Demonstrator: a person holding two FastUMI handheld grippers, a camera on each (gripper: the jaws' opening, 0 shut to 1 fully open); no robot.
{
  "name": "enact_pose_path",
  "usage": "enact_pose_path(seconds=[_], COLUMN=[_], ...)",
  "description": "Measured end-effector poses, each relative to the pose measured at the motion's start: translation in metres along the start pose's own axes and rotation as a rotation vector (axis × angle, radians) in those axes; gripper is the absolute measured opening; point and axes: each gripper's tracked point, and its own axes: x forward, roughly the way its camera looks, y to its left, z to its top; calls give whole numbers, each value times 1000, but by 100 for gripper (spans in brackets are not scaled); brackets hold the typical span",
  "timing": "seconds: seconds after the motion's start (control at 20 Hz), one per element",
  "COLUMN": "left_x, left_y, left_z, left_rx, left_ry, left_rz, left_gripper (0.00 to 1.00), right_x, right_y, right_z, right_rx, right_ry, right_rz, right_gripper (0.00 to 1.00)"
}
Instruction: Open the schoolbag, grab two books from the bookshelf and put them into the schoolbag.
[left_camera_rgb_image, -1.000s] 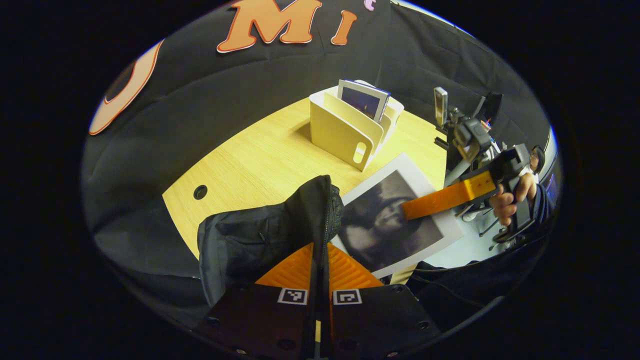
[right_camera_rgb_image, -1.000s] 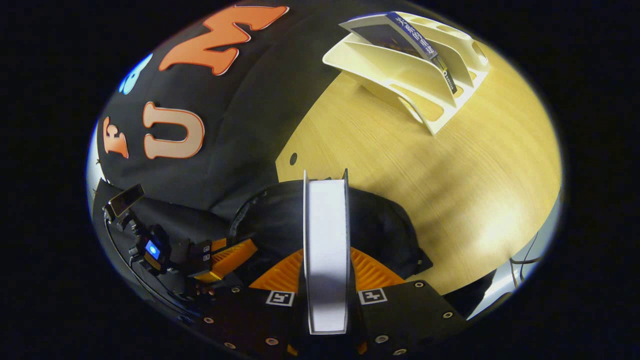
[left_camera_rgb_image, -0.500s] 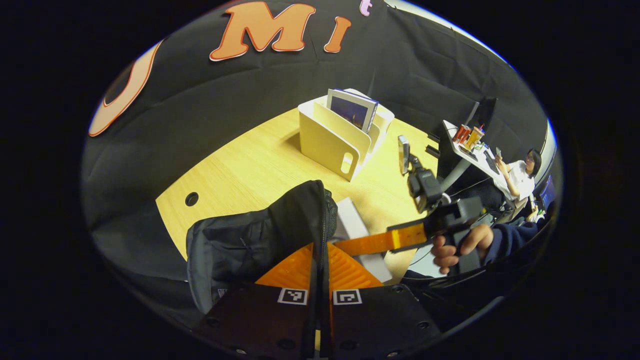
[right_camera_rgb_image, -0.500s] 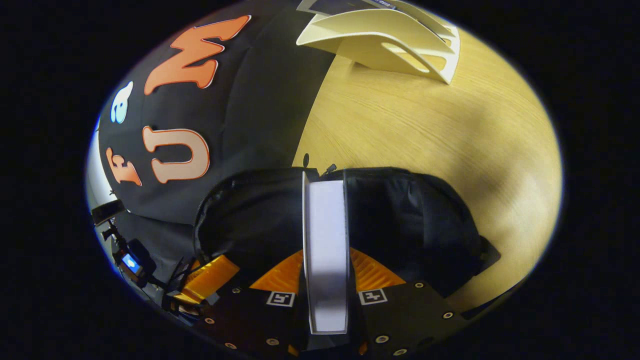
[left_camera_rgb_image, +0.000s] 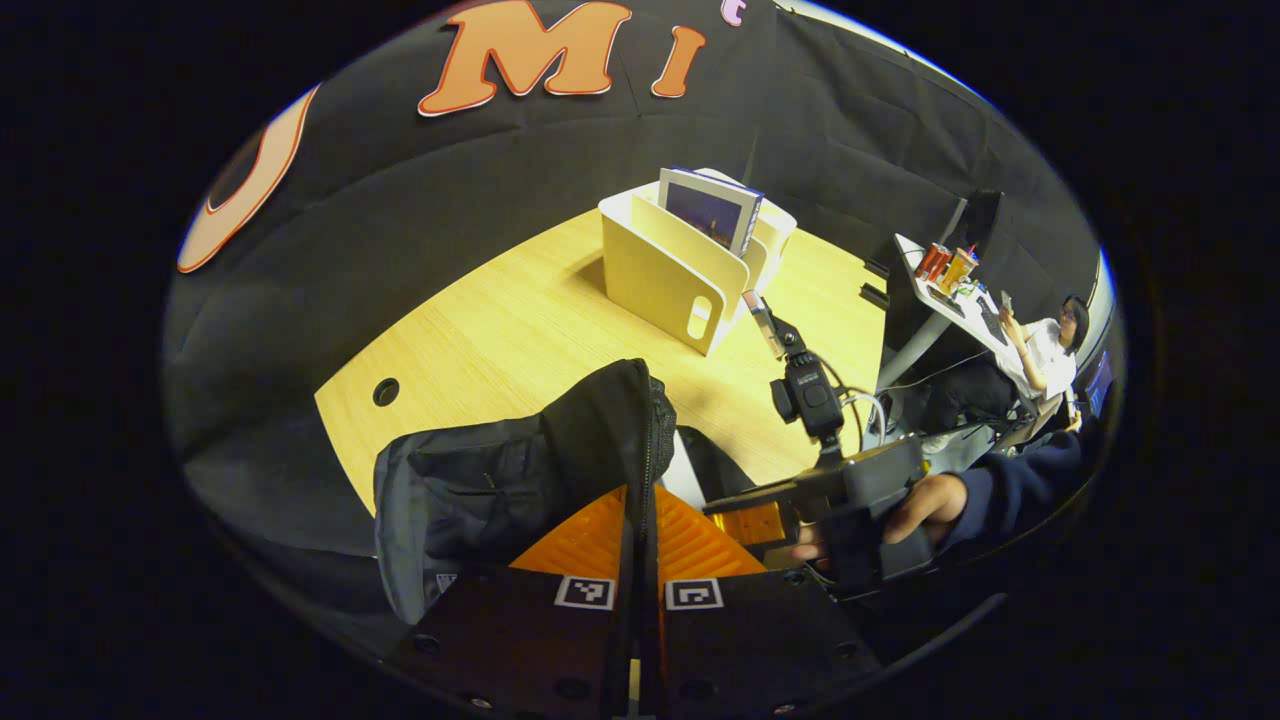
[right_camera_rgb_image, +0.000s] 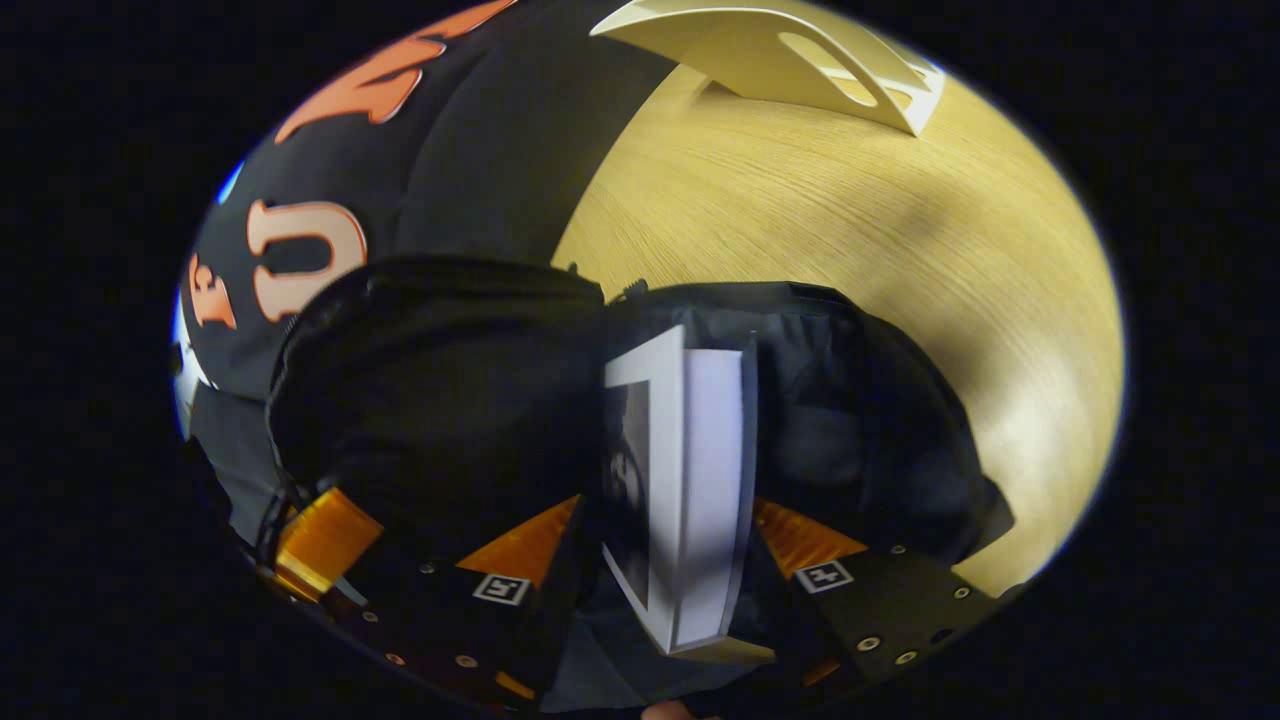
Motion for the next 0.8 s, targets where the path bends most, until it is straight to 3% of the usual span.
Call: enact_pose_path(seconds=[0.1, 0.4, 0.8], left_x=[3, 15, 29], left_y=[2, -3, -11], left_z=[0, -5, -4], left_rx=[-17, -45, -139], left_ry=[0, 31, 64], left_rz=[10, 64, 109], left_gripper=[5, 5, 5], right_x=[-10, -65, -188], right_y=[-16, -54, -96], right_z=[3, 76, 182], right_rx=[-125, -405, -564], right_ry=[35, 51, 28], right_rz=[-98, -271, -466], right_gripper=[97, 99, 99])
